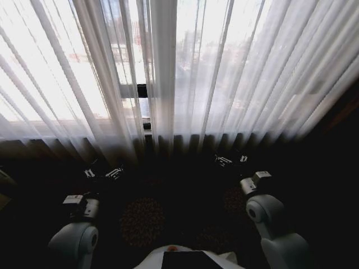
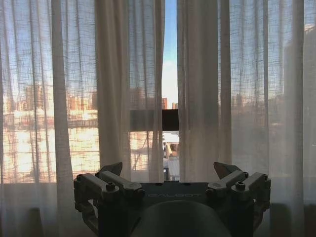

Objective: Open the curtains by pulling them apart, changing their state from closed to fully open.

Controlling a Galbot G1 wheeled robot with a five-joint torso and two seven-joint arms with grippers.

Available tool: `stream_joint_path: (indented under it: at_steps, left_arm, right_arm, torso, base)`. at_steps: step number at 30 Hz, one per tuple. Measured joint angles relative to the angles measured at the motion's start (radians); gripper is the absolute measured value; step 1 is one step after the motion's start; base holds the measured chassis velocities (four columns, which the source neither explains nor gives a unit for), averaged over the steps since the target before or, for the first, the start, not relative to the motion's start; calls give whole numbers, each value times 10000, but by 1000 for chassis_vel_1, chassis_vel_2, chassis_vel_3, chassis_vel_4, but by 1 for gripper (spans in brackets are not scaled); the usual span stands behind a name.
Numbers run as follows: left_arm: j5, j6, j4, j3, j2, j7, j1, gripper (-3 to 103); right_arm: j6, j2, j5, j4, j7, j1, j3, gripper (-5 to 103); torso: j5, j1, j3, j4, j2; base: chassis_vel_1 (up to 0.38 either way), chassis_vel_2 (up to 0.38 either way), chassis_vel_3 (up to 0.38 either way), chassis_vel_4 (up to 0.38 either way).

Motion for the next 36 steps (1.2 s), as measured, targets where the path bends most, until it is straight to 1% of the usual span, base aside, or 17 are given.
stream_joint_path:
  at_steps: [4,7,21,26,36]
  left_arm:
    - [-2,0,18,18,4,9,-3,100]
    - [-2,0,35,16,7,12,-3,100]
    - [9,-107,0,45,-45,30,-13,100]
    - [10,-106,-42,52,-65,32,0,100]
    - [-13,-129,-44,7,-23,34,16,100]
  right_arm:
    - [0,12,-326,-40,-195,-17,-3,100]
    - [0,19,-368,-48,-244,-29,-7,100]
    - [13,117,-682,-105,-257,-108,-77,100]
    - [18,110,-709,-85,-257,-126,-89,100]
    - [18,150,-849,-22,-257,-120,-140,100]
  torso:
    - [0,0,0,0,0]
    - [0,0,0,0,0]
    - [1,0,0,-2,0]
    - [0,0,0,2,0]
    - [0,0,0,0,0]
  base:
    - [0,0,0,0]
    - [0,0,0,0]
    - [0,0,0,0]
    - [60,54,-62,-67]
    - [82,88,-84,-90]
